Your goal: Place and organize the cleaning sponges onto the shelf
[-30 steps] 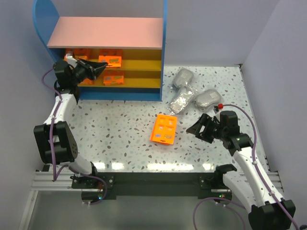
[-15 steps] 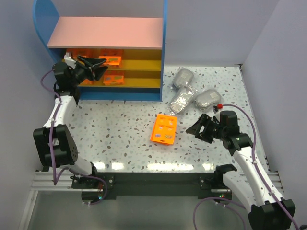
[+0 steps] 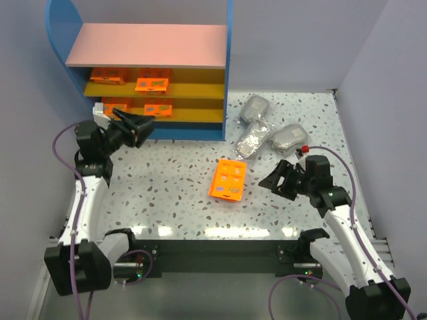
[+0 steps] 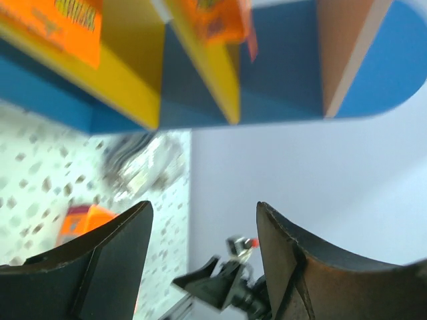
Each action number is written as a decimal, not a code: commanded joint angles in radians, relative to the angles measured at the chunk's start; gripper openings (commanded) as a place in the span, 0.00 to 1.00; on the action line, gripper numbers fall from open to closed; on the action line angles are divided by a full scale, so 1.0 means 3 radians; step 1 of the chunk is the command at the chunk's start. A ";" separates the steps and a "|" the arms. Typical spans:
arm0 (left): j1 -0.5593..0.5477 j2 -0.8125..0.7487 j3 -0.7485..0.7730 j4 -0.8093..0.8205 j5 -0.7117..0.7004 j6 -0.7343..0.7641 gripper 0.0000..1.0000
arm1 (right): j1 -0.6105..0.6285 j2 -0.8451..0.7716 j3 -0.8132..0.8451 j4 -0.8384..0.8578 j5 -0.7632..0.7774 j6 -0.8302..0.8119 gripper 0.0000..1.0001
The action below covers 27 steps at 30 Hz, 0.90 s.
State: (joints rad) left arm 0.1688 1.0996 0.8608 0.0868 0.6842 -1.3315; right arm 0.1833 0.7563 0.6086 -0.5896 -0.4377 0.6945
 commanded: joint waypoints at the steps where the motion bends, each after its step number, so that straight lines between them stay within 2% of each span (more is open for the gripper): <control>1: -0.0194 -0.0371 -0.0490 -0.0768 -0.0092 0.0633 0.69 | 0.0008 0.0010 -0.0070 -0.0029 -0.0014 -0.0075 0.72; 3: -0.0439 -0.0617 -0.0898 -0.0846 -0.0194 0.0695 0.69 | 0.0008 0.0031 -0.0137 -0.0009 0.0002 -0.0065 0.68; 4: -0.0536 -0.0689 -0.1037 -0.0811 -0.0245 0.0675 0.68 | 0.0008 0.0071 -0.0162 -0.0003 -0.0003 -0.0065 0.63; 6: -0.0930 -0.0842 -0.1394 -0.0714 -0.0413 0.0589 0.67 | 0.0008 0.0112 -0.0224 0.0073 -0.0090 -0.0035 0.58; 8: -0.1317 -0.0904 -0.1544 -0.0520 -0.0562 0.0456 0.66 | 0.0013 0.0143 -0.0270 0.0145 -0.0151 0.0006 0.52; 12: -0.1876 -0.0767 -0.1586 -0.0310 -0.0991 0.0282 0.66 | 0.0013 0.0158 -0.0300 0.0334 -0.0259 0.0098 0.51; 13: -0.1973 -0.0726 -0.1586 -0.0062 -0.1043 0.0170 0.66 | 0.0013 0.0169 -0.0301 0.0375 -0.0289 0.0114 0.51; 15: -0.2249 -0.0578 -0.1576 0.0093 -0.1185 0.0072 0.66 | 0.0013 0.0235 -0.0331 0.0532 -0.0376 0.0195 0.50; 18: -0.2561 -0.0383 -0.1535 0.0258 -0.1370 -0.0056 0.65 | 0.0023 0.0352 -0.0372 0.0707 -0.0407 0.0288 0.43; 20: -0.2730 -0.0291 -0.1550 0.0380 -0.1462 -0.0143 0.64 | 0.0033 0.0429 -0.0408 0.0860 -0.0407 0.0359 0.28; 21: -0.2781 -0.0275 -0.1555 0.0401 -0.1503 -0.0178 0.64 | 0.0048 0.0515 -0.0428 0.0916 -0.0412 0.0385 0.14; 23: -0.2934 -0.0250 -0.1565 0.0406 -0.1585 -0.0255 0.63 | 0.0110 0.0633 -0.0454 0.1059 -0.0382 0.0436 0.01; 27: -0.3048 -0.0316 -0.1642 0.0396 -0.1748 -0.0347 0.62 | 0.0314 0.0940 -0.0408 0.1274 -0.0280 0.0472 0.00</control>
State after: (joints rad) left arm -0.7250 1.0229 0.3664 0.1375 0.2417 -1.3926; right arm 0.2424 0.9997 0.4782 -0.3176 -0.5228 0.8093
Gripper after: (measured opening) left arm 0.621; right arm 0.010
